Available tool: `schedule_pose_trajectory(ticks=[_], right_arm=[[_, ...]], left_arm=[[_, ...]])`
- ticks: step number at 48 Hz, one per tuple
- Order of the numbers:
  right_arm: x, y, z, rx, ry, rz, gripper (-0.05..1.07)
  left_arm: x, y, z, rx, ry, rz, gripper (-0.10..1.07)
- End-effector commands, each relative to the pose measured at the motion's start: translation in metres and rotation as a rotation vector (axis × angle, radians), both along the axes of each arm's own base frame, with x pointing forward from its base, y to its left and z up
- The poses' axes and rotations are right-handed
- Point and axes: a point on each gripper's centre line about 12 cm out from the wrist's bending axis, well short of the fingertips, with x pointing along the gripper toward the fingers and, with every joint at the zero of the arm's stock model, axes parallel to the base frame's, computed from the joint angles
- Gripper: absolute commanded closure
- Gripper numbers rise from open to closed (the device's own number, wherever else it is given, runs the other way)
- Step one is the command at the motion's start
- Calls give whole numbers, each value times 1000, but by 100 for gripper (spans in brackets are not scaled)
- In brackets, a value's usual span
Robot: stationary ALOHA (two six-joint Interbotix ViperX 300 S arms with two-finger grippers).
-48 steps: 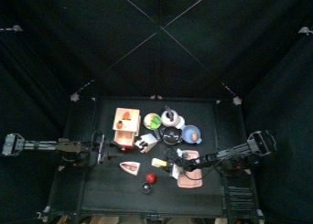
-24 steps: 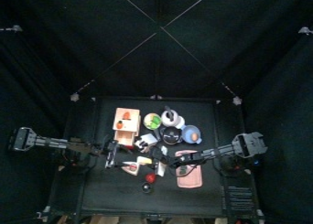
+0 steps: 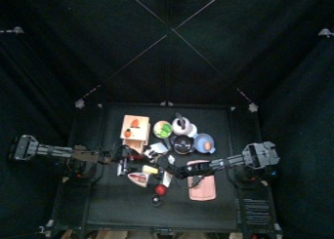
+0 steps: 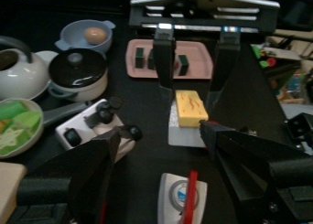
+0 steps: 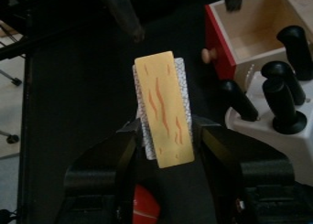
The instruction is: Hand over egg sushi
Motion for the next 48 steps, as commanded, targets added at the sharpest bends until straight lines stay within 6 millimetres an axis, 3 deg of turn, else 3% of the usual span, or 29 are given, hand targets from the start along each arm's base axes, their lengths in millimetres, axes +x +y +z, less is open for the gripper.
schedule_pose_trajectory(ticks=[1, 7, 15, 48], right_arm=[[2, -6, 19, -4, -41, -24, 35], [3, -13, 21, -12, -42, -45, 35], [6, -13, 21, -28, -46, -39, 35], [9, -9, 16, -39, -37, -22, 35]], left_arm=[[0, -7, 29, 37, 59, 36, -4], [0, -21, 43, 47, 74, 7, -4], [10, -26, 41, 51, 99, 0, -4], [48, -12, 20, 171, 253, 17, -4]])
